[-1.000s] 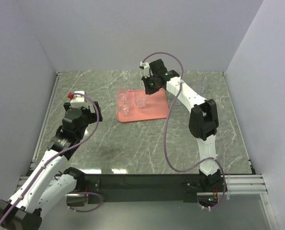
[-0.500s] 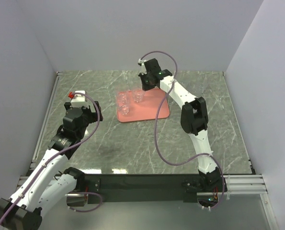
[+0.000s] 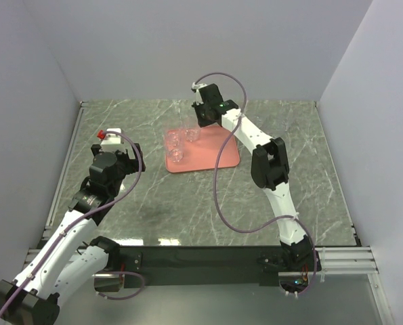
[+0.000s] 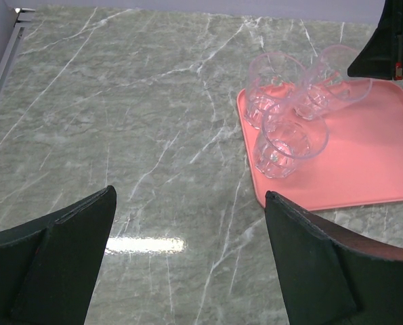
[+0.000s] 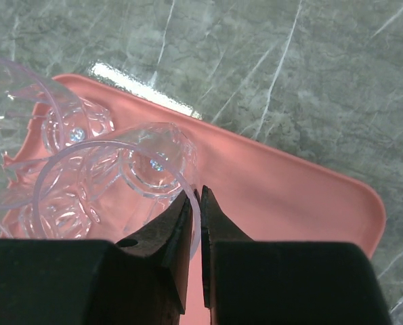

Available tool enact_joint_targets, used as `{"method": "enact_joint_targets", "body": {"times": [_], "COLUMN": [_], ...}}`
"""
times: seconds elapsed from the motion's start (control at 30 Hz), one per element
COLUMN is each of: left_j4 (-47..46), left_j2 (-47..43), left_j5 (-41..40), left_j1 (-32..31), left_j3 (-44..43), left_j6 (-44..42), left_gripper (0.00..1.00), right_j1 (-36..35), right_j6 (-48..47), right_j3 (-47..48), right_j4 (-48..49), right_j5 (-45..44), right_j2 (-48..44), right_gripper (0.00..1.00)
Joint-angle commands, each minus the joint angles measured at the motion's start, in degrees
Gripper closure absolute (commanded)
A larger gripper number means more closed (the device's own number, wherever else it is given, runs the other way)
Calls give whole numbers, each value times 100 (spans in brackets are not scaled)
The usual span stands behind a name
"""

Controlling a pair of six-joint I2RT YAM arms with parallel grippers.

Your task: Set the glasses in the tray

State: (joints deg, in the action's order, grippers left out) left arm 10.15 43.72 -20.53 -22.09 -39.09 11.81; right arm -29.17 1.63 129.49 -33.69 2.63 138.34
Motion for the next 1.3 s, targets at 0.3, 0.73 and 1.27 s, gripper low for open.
{"method": "enact_joint_targets", "body": {"times": [0.3,0.73,1.27], "left_j4": [-259,-268,-268], "left_j2": [-39,-162,-321], "left_j5": [-47,-65,-12], "left_j1": [29,29,29], "left_j3": [33,42,68], "left_j6": [-100,-118,-118], "left_gripper": [3,3,3], "right_j1": [-89,-89,157], "right_j6": [-92,-514,-1569], "right_j3": [340,-64,-1592], "right_j4": [276,267,-23], "right_j5": [-105,-368,-545], "right_j2": [88,-817,-1969], "right_gripper": [70,50,52]}}
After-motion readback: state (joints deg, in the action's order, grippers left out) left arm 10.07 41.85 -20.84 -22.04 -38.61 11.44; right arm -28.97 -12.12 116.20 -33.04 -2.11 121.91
